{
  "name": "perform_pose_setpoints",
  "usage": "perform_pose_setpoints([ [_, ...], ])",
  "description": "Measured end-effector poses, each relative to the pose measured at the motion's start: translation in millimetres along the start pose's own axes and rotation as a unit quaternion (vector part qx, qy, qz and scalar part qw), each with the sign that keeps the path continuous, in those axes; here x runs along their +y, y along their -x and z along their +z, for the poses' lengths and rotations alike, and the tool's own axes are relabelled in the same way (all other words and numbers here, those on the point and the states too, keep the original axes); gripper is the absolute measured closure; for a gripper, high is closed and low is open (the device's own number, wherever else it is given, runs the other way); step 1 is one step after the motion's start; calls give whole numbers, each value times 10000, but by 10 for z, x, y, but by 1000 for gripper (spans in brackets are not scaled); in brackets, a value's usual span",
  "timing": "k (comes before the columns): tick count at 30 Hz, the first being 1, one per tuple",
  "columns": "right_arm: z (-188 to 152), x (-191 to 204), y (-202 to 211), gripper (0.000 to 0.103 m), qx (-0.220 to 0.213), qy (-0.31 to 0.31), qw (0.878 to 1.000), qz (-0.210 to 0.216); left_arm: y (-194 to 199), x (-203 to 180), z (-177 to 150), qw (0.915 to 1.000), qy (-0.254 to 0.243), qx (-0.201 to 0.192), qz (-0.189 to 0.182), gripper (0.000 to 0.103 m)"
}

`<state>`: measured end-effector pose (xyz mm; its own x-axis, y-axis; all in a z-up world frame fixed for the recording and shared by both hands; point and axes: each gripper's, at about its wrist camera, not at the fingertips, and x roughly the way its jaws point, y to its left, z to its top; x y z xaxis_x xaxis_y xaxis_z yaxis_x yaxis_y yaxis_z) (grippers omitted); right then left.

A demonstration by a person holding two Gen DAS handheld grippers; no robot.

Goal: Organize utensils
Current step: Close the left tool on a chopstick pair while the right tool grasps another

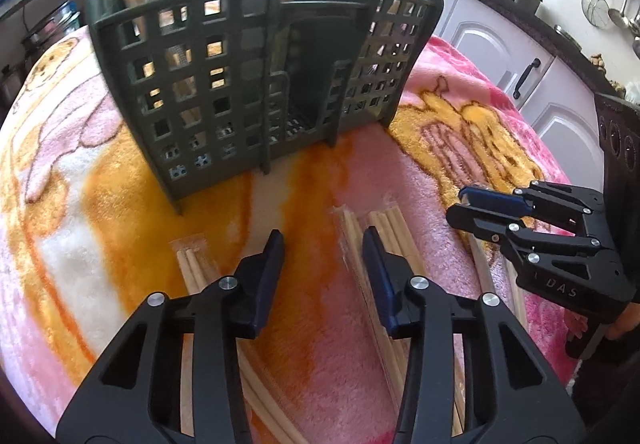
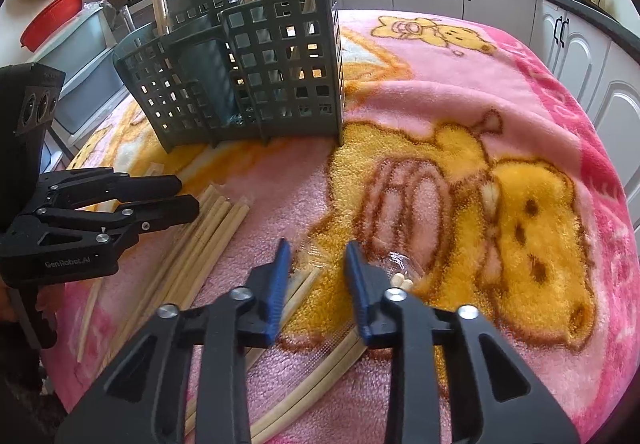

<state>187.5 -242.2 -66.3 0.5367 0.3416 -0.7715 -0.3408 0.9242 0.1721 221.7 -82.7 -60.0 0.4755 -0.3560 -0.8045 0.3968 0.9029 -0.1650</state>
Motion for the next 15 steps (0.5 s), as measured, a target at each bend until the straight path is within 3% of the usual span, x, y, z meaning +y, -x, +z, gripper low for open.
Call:
perform_pose_setpoints([
  [8,36,48,40,94,-153,-19,9998,99,-120,-80,84,9995,-150,145,227,71],
  [15,118,-10,221,94,-439,-91,9989,113,-154,-124,157,9992,-269,167,226,92],
])
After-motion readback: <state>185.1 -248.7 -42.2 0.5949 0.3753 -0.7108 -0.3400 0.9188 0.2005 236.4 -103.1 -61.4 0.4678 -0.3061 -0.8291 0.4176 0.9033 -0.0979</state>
